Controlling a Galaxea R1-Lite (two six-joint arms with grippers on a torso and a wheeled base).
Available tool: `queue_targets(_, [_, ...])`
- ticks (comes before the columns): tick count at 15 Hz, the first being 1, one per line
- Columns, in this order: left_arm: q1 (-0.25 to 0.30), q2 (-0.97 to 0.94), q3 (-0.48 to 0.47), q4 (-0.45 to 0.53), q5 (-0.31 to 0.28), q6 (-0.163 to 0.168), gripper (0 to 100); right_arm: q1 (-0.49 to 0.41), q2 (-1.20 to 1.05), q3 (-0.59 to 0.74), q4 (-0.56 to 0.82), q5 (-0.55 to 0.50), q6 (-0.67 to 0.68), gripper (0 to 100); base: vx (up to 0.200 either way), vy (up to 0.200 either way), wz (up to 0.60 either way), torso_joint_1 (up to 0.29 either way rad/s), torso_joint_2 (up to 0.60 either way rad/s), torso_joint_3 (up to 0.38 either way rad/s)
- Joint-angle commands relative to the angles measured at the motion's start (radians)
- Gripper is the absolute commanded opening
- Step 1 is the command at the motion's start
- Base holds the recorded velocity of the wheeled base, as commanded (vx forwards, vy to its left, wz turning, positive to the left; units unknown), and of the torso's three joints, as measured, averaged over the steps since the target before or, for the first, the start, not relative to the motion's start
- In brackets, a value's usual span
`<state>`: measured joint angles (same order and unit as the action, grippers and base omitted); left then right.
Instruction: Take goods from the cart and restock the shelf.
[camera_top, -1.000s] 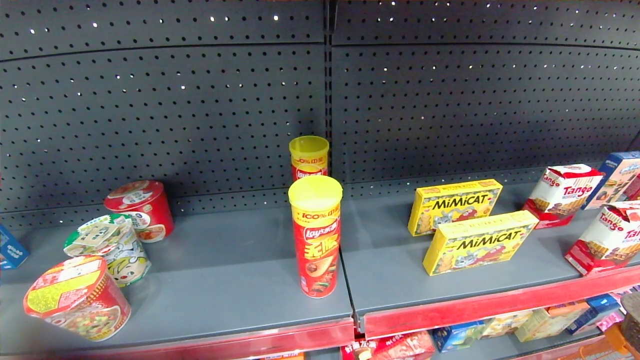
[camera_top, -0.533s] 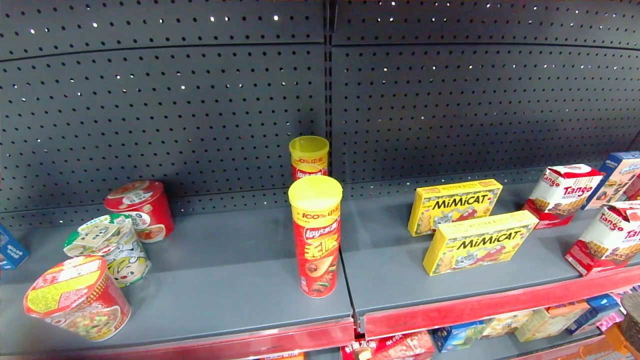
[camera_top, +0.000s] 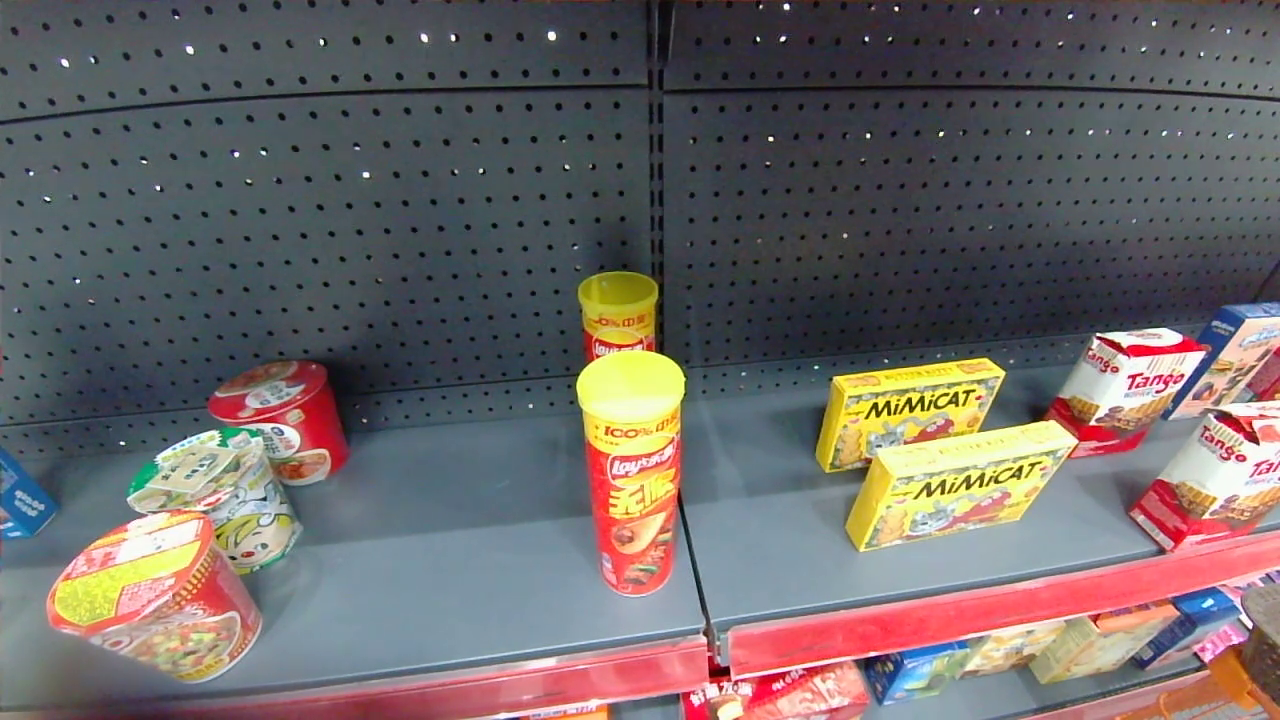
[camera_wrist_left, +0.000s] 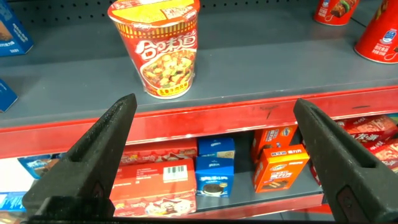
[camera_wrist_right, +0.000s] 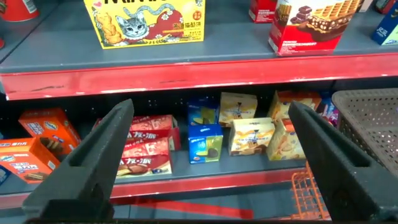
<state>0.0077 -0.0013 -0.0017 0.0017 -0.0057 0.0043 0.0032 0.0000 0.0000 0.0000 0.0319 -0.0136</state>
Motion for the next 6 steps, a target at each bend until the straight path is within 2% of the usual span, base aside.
queue_targets(1, [0.0, 0.001, 0.0, 0.0, 0.0, 0.0, 100, 0.0, 0.0, 0.0, 0.0, 0.0, 0.0, 100, 0.0, 0.0, 0.0, 0.0, 0.0, 0.0])
queue_targets(6, [0.0, 0.001, 0.0, 0.0, 0.0, 0.0, 100, 0.001, 0.0, 0.0, 0.002, -0.001, 0.0, 100, 0.0, 0.0, 0.0, 0.0, 0.0, 0.0])
